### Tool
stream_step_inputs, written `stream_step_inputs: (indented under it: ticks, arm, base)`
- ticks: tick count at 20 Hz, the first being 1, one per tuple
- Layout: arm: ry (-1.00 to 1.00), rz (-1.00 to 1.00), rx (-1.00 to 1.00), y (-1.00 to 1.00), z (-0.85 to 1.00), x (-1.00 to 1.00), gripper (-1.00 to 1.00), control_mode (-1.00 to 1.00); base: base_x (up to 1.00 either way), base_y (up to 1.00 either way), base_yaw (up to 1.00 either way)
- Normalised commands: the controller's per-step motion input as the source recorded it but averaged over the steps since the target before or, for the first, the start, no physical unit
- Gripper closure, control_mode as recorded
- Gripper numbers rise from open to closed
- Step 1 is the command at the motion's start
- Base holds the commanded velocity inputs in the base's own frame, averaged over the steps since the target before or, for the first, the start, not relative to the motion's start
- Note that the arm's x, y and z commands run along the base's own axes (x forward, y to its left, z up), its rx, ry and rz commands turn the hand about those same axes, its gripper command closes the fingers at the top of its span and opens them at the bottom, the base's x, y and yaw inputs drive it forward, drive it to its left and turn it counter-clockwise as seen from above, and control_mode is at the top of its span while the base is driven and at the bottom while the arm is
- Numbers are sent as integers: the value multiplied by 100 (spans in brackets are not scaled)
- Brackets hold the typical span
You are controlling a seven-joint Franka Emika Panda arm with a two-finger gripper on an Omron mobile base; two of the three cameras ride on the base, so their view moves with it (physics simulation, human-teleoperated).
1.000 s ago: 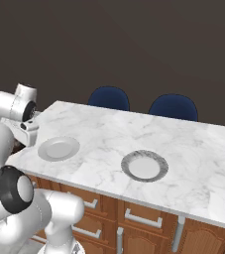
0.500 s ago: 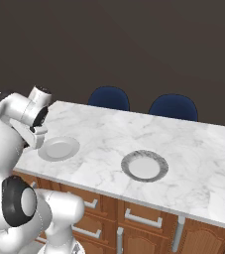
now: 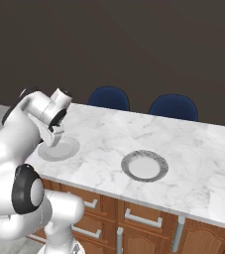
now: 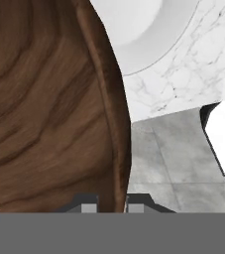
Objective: Move the bowls from the cabinet to the plates on the dining table.
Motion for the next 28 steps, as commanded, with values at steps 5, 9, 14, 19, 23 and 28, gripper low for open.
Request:
stream_step_inputs:
  ticks: [5,9,14,19,23,28]
  arm:
    - [0,0,16,-38,-18,34,100,-100]
    - [0,0,21,-37,-26,26,100,-100]
    - [0,0,18,-38,-27,28,100,-100]
    - [0,0,9,-31,-20,29,100,-100]
    - [0,0,4,-12,-8,23,100,-100]
    - [0,0,0,-2,-12,19,100,-100]
  base:
    - [0,0,0]
    - [0,0,0]
    - [0,0,0]
    - [0,0,0]
    - [0,0,0]
    - [0,0,0]
